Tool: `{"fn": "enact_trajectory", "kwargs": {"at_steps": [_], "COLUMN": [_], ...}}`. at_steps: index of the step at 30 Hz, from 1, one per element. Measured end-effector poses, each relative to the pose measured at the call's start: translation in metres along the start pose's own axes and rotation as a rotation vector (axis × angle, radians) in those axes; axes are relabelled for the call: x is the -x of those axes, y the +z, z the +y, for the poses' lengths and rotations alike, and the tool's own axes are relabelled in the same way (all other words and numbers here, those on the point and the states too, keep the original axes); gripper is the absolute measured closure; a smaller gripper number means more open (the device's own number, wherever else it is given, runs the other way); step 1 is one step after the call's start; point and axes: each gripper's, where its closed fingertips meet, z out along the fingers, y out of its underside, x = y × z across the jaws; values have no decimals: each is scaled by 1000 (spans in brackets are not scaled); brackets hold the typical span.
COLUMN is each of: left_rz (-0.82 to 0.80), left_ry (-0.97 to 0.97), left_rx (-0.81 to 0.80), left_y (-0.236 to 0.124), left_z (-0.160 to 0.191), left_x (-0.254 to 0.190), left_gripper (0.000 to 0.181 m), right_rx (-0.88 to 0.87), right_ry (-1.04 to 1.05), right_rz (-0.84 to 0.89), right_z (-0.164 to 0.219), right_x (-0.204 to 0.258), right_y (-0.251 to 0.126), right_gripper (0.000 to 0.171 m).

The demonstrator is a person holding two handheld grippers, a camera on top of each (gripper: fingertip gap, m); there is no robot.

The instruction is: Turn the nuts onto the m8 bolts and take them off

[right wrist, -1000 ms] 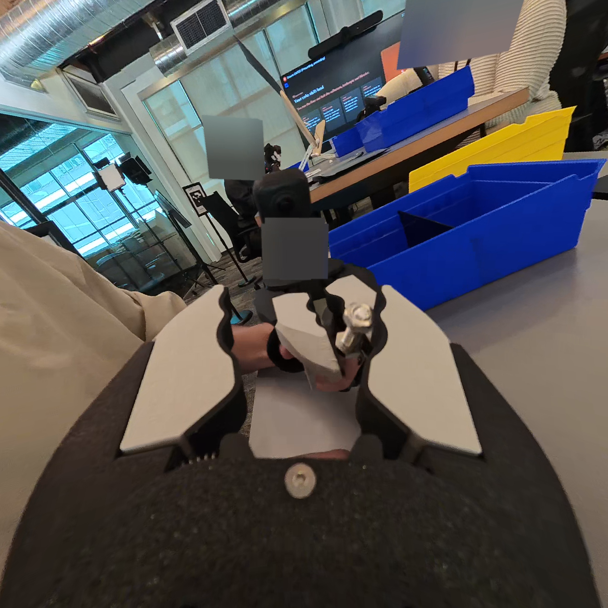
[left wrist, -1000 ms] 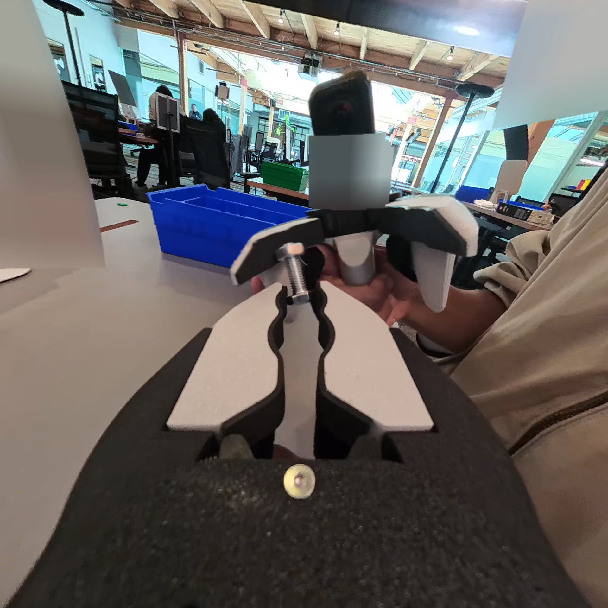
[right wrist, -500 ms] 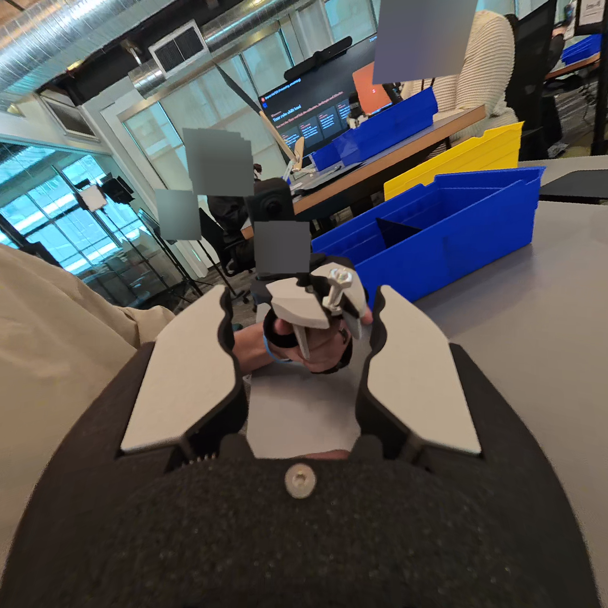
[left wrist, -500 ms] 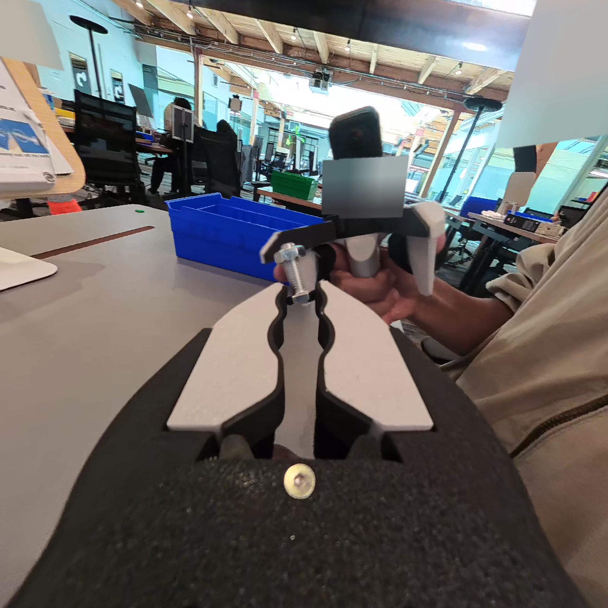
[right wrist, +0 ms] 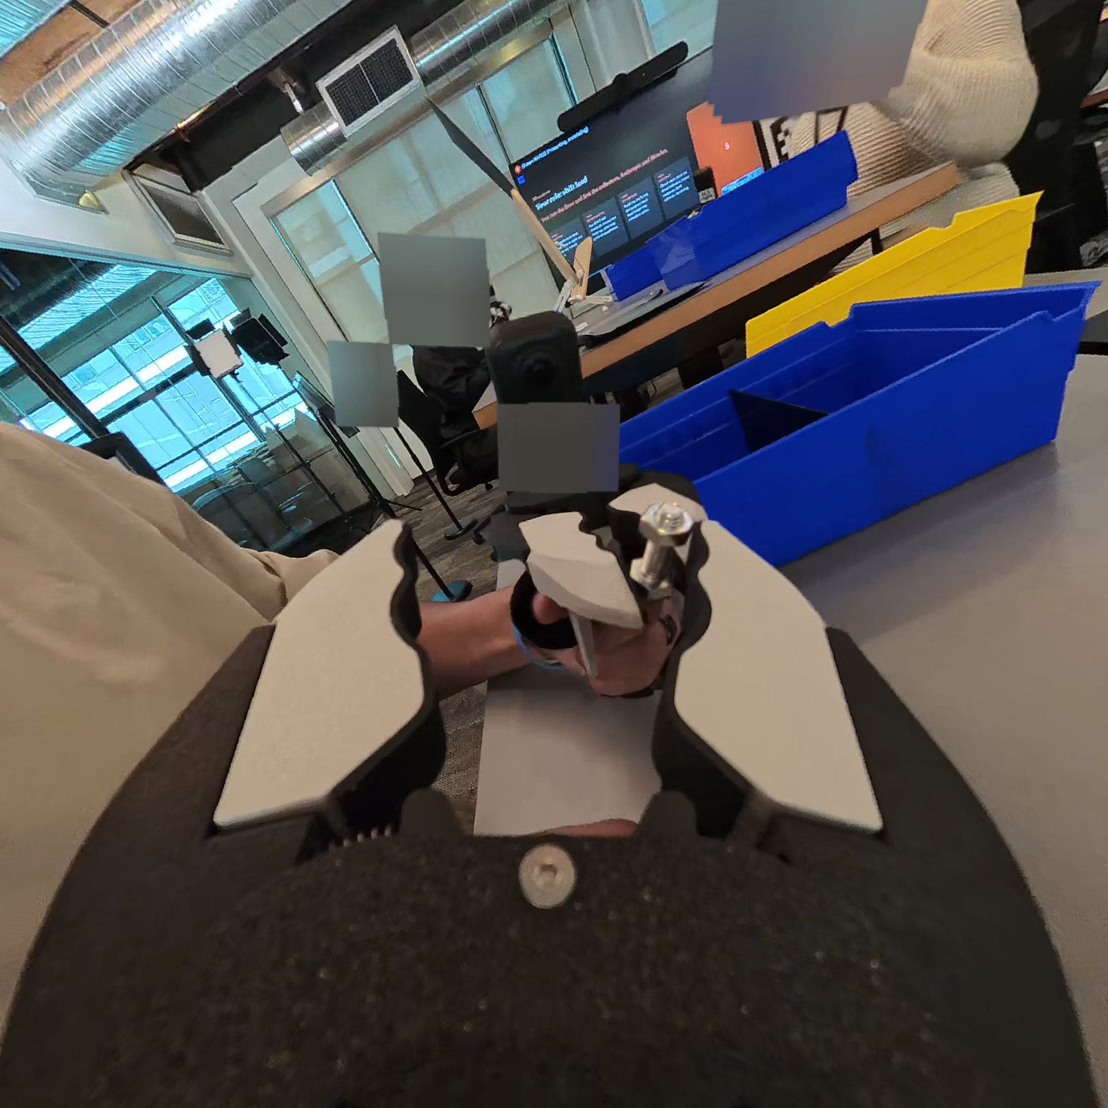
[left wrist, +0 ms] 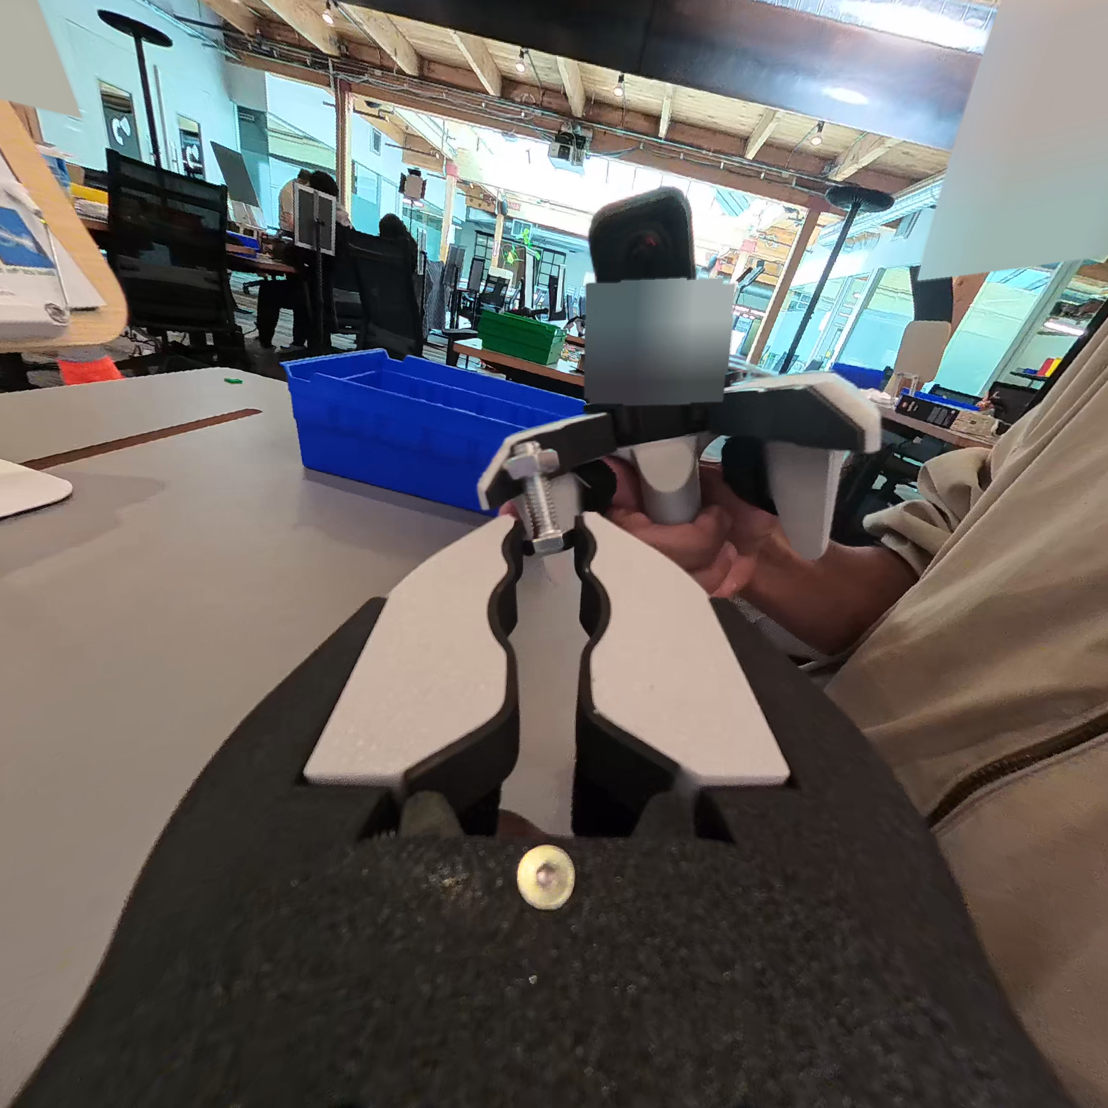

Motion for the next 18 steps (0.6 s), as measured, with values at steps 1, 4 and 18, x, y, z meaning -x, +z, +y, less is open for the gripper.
{"fn": "enact_trajectory", "kwargs": {"at_steps": [1, 4, 18], "left_rz": [-2, -36, 40], "left_ry": [-3, -3, -5], "left_rx": [-4, -13, 27], "left_y": [-1, -6, 4], "left_z": [-1, -4, 6], "left_x": [1, 8, -10], "left_gripper": [165, 165, 165], "right_rx": [-1, -14, 5], "right_ry": [-2, -7, 11], "right_rz": [3, -6, -22], "right_z": [0, -3, 0], "right_x": [1, 5, 0], "right_y": [-2, -7, 12], "right_gripper": [85, 91, 83]}}
